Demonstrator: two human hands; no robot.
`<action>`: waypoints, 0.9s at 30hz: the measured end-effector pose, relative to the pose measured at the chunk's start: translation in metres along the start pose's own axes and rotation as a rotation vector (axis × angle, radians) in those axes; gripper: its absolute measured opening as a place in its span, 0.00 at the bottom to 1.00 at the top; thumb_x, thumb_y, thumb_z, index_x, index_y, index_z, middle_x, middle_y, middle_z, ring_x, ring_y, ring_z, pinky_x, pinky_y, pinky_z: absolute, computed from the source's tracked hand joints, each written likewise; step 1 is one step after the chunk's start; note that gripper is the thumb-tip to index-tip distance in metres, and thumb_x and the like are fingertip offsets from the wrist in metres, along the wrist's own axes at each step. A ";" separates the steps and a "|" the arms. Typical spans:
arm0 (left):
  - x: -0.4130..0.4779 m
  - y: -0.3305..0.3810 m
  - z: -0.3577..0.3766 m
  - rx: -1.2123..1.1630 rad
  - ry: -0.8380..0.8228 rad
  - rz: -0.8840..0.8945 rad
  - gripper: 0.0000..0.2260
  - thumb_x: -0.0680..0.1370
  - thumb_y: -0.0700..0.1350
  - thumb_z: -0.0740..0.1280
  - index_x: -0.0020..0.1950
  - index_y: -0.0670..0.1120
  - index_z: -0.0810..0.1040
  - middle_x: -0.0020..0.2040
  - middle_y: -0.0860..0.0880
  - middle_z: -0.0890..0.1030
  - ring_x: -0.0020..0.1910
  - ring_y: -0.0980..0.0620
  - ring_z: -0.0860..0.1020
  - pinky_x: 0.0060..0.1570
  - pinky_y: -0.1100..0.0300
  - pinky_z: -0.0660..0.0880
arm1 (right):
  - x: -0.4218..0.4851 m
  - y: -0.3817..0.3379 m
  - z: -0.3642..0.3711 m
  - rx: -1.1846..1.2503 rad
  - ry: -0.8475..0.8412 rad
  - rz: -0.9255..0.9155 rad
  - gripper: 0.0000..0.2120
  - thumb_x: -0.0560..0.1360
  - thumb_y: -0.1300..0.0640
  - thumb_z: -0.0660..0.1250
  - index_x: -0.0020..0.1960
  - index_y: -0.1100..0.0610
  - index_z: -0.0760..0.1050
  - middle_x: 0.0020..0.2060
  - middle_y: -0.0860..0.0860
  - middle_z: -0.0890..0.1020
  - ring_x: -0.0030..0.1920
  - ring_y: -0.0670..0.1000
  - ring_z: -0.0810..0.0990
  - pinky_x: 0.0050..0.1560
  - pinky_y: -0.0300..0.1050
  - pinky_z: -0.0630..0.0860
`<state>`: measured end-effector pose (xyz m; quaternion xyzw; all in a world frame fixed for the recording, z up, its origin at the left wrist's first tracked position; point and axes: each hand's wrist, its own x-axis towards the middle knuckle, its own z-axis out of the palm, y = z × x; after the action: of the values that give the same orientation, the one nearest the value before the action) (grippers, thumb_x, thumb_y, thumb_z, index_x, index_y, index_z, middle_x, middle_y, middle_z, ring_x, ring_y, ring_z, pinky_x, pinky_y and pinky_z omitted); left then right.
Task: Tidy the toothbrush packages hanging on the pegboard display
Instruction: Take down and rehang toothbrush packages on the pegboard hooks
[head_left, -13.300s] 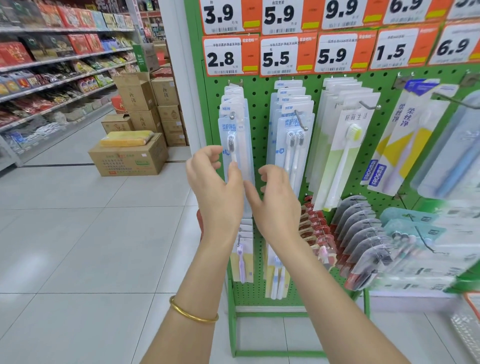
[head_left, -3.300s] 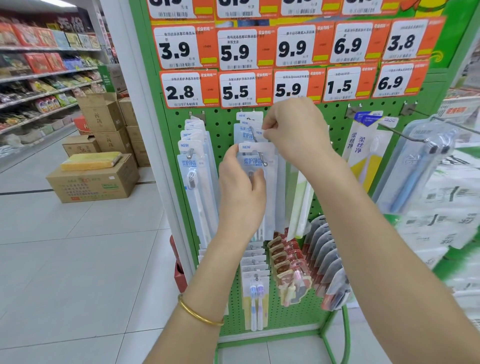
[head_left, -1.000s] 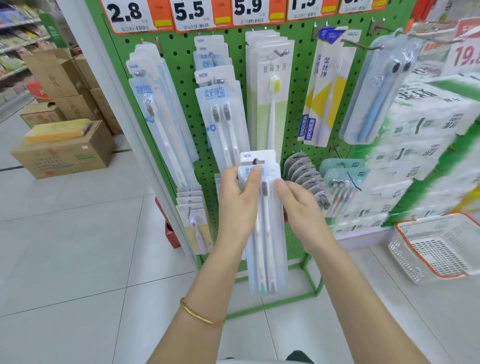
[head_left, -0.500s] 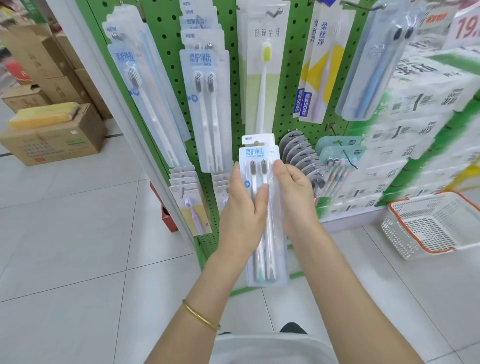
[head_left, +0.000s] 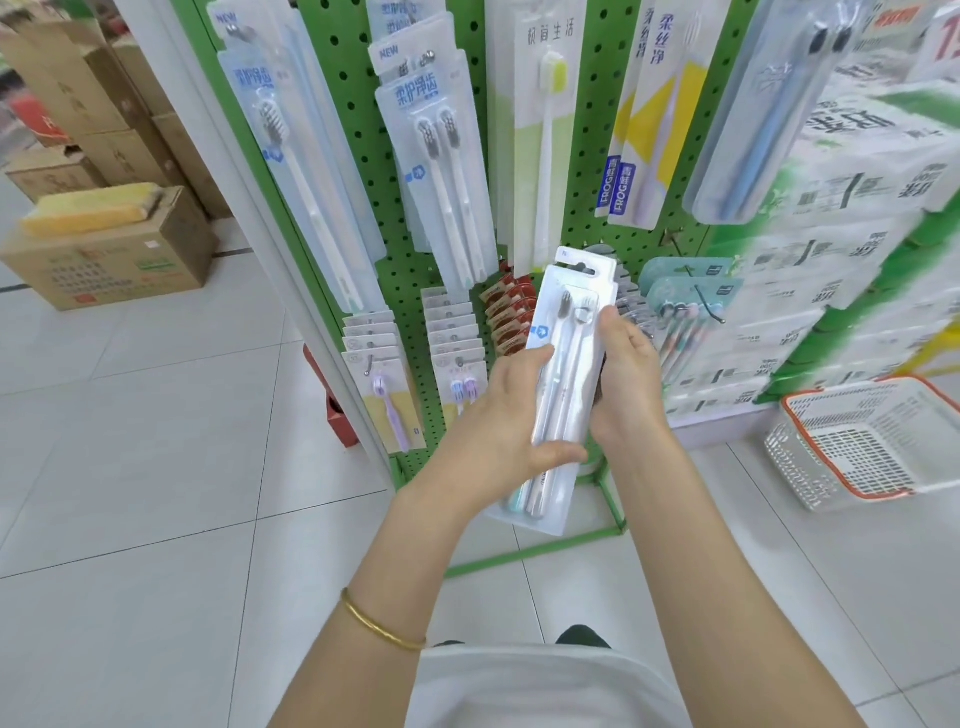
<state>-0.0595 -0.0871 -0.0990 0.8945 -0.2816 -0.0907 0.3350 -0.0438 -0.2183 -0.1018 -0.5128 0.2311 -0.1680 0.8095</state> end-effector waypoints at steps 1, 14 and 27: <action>0.000 0.000 -0.002 0.038 -0.023 -0.006 0.44 0.70 0.55 0.74 0.76 0.50 0.49 0.74 0.50 0.54 0.71 0.51 0.63 0.66 0.55 0.65 | 0.001 -0.001 -0.001 -0.003 -0.006 0.006 0.11 0.81 0.52 0.61 0.43 0.57 0.74 0.39 0.55 0.79 0.41 0.53 0.78 0.46 0.49 0.76; -0.002 0.000 0.001 0.006 -0.161 -0.085 0.52 0.70 0.53 0.74 0.76 0.55 0.35 0.76 0.53 0.47 0.74 0.51 0.57 0.68 0.52 0.65 | -0.001 -0.008 0.009 0.111 -0.041 0.101 0.12 0.79 0.50 0.64 0.49 0.59 0.78 0.41 0.54 0.83 0.41 0.54 0.81 0.48 0.51 0.78; 0.000 -0.021 -0.003 -0.640 -0.040 -0.229 0.18 0.78 0.35 0.63 0.66 0.49 0.69 0.61 0.47 0.78 0.60 0.47 0.77 0.61 0.47 0.74 | -0.002 -0.004 0.004 -0.134 -0.113 -0.077 0.10 0.72 0.68 0.69 0.45 0.55 0.71 0.42 0.56 0.82 0.35 0.52 0.80 0.25 0.37 0.70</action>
<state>-0.0492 -0.0719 -0.1106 0.7678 -0.1431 -0.2290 0.5810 -0.0438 -0.2165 -0.0961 -0.5830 0.1761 -0.1541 0.7781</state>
